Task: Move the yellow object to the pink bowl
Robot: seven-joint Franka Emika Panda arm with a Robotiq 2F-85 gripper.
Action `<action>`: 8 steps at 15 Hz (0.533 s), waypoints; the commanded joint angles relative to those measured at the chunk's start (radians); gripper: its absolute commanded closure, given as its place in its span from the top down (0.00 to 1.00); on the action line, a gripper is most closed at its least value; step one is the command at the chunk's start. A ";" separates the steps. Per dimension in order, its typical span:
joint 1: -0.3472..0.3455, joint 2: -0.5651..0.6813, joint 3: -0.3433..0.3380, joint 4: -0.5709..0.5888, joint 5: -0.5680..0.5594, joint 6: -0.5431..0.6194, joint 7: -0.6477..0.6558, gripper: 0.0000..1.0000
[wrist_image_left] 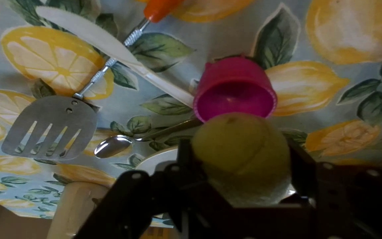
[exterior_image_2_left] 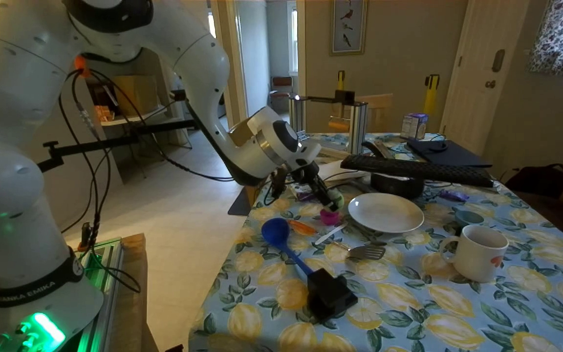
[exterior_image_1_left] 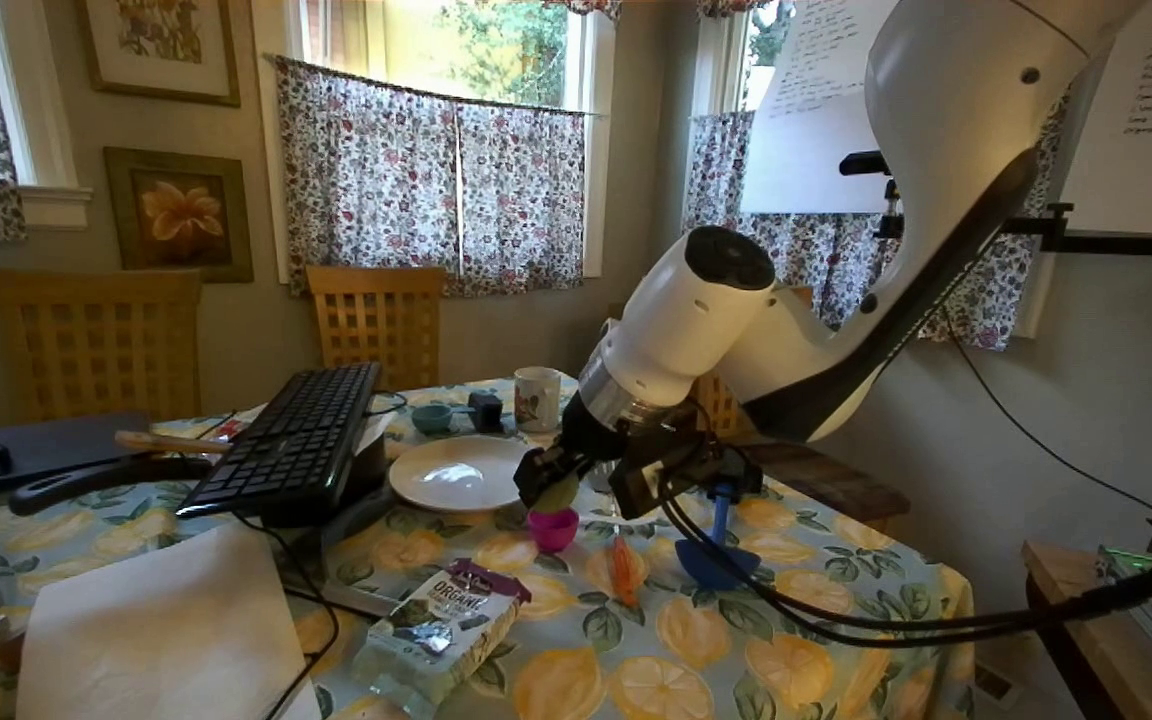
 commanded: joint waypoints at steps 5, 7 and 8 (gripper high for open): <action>-0.070 0.017 0.066 0.046 0.007 0.012 -0.064 0.93; -0.078 0.017 0.075 0.051 0.006 0.011 -0.069 1.00; -0.082 0.016 0.080 0.053 0.006 0.009 -0.073 1.00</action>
